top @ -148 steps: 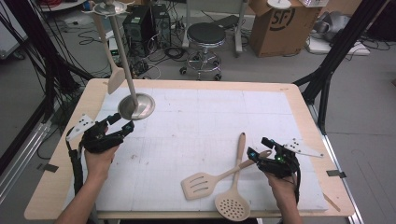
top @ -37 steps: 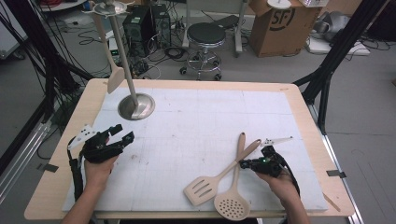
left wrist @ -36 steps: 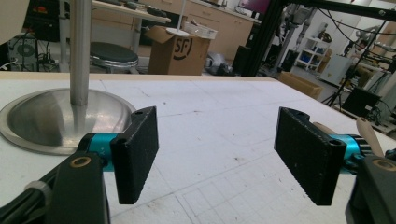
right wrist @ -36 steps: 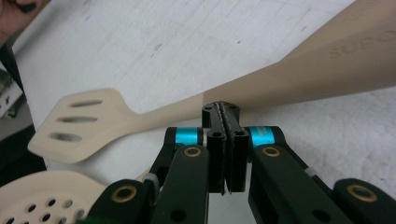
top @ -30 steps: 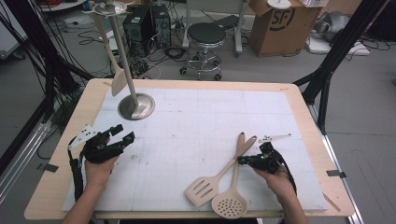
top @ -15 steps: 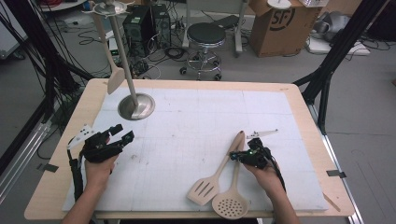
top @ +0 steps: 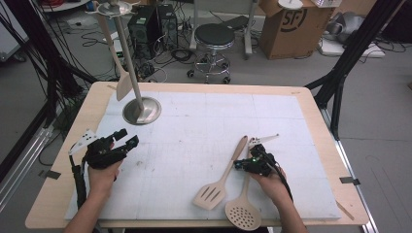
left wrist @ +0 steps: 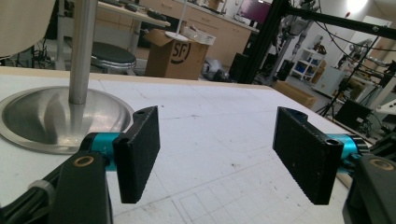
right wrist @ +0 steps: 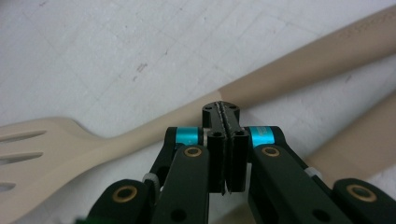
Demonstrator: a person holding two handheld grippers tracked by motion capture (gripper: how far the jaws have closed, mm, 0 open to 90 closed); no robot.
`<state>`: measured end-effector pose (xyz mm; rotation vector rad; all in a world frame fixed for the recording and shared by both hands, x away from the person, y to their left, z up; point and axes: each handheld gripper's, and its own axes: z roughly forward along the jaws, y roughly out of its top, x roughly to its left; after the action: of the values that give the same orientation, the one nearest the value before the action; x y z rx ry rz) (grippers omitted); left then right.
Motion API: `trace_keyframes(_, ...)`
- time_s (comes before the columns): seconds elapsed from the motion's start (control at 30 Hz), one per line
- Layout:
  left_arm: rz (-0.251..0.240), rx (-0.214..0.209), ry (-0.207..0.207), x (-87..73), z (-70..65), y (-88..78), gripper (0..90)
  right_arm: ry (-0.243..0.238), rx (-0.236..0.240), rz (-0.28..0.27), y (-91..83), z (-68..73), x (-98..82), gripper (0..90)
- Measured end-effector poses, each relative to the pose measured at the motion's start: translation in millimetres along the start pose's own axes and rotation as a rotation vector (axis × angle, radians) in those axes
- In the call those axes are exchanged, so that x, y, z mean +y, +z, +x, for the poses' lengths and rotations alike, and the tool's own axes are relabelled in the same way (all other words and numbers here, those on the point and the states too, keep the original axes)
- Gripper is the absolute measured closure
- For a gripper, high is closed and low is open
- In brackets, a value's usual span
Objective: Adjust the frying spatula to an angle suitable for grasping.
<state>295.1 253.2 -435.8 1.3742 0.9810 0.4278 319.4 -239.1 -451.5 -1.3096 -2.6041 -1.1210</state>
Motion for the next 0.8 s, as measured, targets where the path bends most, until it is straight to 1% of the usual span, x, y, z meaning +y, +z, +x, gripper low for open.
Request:
trace_keyframes(0.03, 0.001, 0.000, 0.000, 0.0, -0.2, 0.0, 32.4, -0.002, -0.004, 0.000, -0.1, -0.9, -0.9, 89.7)
trace_keyframes(0.1, -0.003, -0.005, 0.000, 0.3, -0.7, -0.3, 32.6, 0.014, -0.002, -0.004, -0.2, -1.6, -1.0, 89.8)
trace_keyframes(0.17, -0.005, -0.006, 0.002, 0.8, -1.1, -1.0, 32.8, 0.012, -0.016, -0.023, 0.5, -1.3, 0.9, 89.8)
trace_keyframes(0.2, -0.008, -0.005, -0.001, 0.9, -1.5, -1.1, 32.9, 0.020, -0.010, -0.040, 1.5, -0.8, 2.7, 89.8)
trace_keyframes(0.23, -0.009, -0.006, -0.001, 1.0, -1.6, -1.2, 33.0, 0.014, -0.029, -0.042, 3.3, 0.3, 5.3, 89.9)
trace_keyframes(0.27, -0.011, -0.007, 0.000, 1.1, -1.7, -1.2, 33.1, 0.006, -0.037, -0.044, 4.2, 1.0, 7.3, 89.8)
trace_keyframes(0.33, -0.011, -0.008, 0.000, 1.1, -1.9, -0.9, 33.2, 0.002, -0.046, -0.032, 7.1, 1.9, 13.1, 89.8)
trace_keyframes(0.43, -0.006, -0.010, 0.000, 0.5, -1.8, 0.3, 33.3, -0.022, -0.057, -0.023, 11.3, 3.6, 19.4, 89.7)
trace_keyframes(0.6, -0.005, -0.010, 0.001, 0.7, -2.0, -0.4, 33.3, -0.039, -0.055, -0.012, 20.2, 5.0, 31.6, 89.7)
trace_keyframes(0.7, -0.006, -0.009, 0.001, 0.8, -1.7, -1.1, 33.3, -0.068, -0.071, 0.008, 26.9, 9.8, 41.3, 89.7)
trace_keyframes(0.77, -0.007, -0.009, -0.001, 0.8, -1.8, -1.5, 33.4, -0.076, -0.062, 0.008, 31.3, 10.4, 46.0, 89.7)
trace_keyframes(0.8, -0.008, -0.009, -0.001, 0.9, -1.8, -1.7, 33.4, -0.064, -0.047, 0.010, 33.0, 9.9, 47.9, 89.7)
